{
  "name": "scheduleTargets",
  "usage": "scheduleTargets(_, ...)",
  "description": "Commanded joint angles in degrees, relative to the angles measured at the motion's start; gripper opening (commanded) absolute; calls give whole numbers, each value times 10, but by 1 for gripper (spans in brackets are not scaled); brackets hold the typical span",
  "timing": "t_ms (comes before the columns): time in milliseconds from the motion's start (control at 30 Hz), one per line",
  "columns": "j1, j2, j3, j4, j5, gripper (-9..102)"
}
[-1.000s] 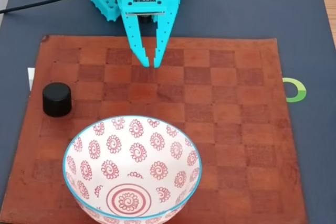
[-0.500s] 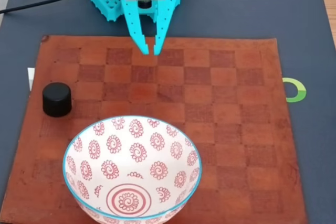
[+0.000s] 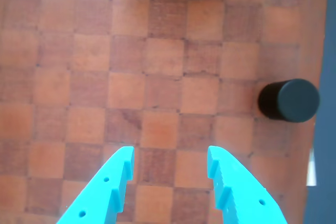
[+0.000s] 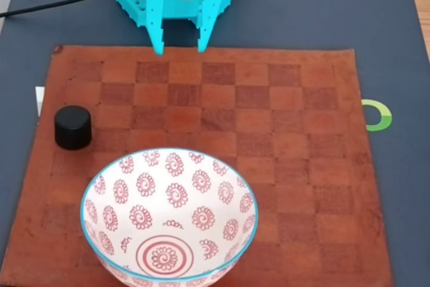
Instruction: Grasp a black cylinder and put it in a bowl.
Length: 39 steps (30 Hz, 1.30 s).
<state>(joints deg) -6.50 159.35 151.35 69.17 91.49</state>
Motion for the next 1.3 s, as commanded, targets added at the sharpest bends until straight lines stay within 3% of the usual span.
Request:
scheduleTargets(0, 23, -37, -52, -9, -22, 17)
scheduleTargets(333, 74, -192, -87, -98, -127, 17)
scheduleTargets(900, 150, -417, -193, -101, -210, 17)
scheduleTargets(1267, 193, -478, -224, -101, -252, 17)
